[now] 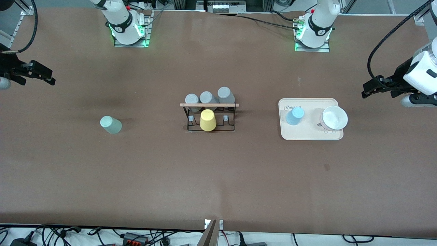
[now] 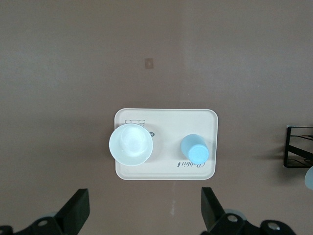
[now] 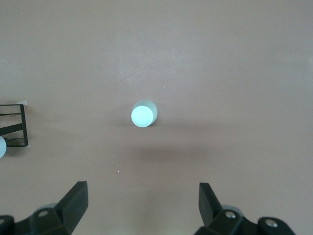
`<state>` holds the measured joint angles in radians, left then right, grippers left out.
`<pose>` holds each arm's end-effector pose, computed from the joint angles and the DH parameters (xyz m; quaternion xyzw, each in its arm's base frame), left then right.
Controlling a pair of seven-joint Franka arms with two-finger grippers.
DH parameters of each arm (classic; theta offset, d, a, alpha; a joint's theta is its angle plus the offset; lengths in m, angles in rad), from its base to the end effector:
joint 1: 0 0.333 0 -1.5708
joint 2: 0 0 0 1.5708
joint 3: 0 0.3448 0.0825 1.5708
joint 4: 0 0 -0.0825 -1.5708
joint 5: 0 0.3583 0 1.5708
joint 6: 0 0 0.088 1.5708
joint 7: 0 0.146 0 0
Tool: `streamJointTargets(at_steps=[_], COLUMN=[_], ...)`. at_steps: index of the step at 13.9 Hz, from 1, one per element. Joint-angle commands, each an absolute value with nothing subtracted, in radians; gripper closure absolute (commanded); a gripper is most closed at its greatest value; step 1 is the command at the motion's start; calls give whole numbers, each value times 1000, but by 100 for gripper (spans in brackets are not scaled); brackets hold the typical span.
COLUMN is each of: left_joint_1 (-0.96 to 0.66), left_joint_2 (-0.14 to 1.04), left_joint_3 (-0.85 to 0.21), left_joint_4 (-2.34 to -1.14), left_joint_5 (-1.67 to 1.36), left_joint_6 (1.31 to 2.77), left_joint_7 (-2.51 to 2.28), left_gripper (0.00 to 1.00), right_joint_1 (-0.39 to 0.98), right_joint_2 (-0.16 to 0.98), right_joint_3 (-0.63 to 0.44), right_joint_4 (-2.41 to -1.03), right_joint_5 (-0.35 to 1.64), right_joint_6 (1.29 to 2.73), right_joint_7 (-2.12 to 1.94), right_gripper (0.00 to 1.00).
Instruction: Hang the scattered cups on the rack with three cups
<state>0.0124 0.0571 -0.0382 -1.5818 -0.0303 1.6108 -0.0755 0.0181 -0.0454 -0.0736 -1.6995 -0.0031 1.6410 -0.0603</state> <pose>0.5487 -0.0179 0.5821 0.9994 0.0257 -0.0148 0.0155 0.5159 -0.0299 0.5864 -1.0000 -0.0026 0.0066 0.0005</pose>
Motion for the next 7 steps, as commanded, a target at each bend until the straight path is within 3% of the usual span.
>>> streamJointTargets(at_steps=[1,7], left_joint_1=[17,15], left_joint_2=[51,80], left_joint_3=[-41,-35], left_joint_4=[-1574,-1545], left_joint_5=[-35,-34], left_joint_6=[1609,1605], left_joint_7=[-72,-78], left_gripper=[0,0], right_joint_1=[17,15], right_joint_2=[-74,-74], right_joint_3=[-69,-71], right_joint_4=[-1735,-1729], right_joint_5=[-2,2], right_joint_6=[1647,1658], right_joint_7=[-45,-44], right_gripper=[0,0])
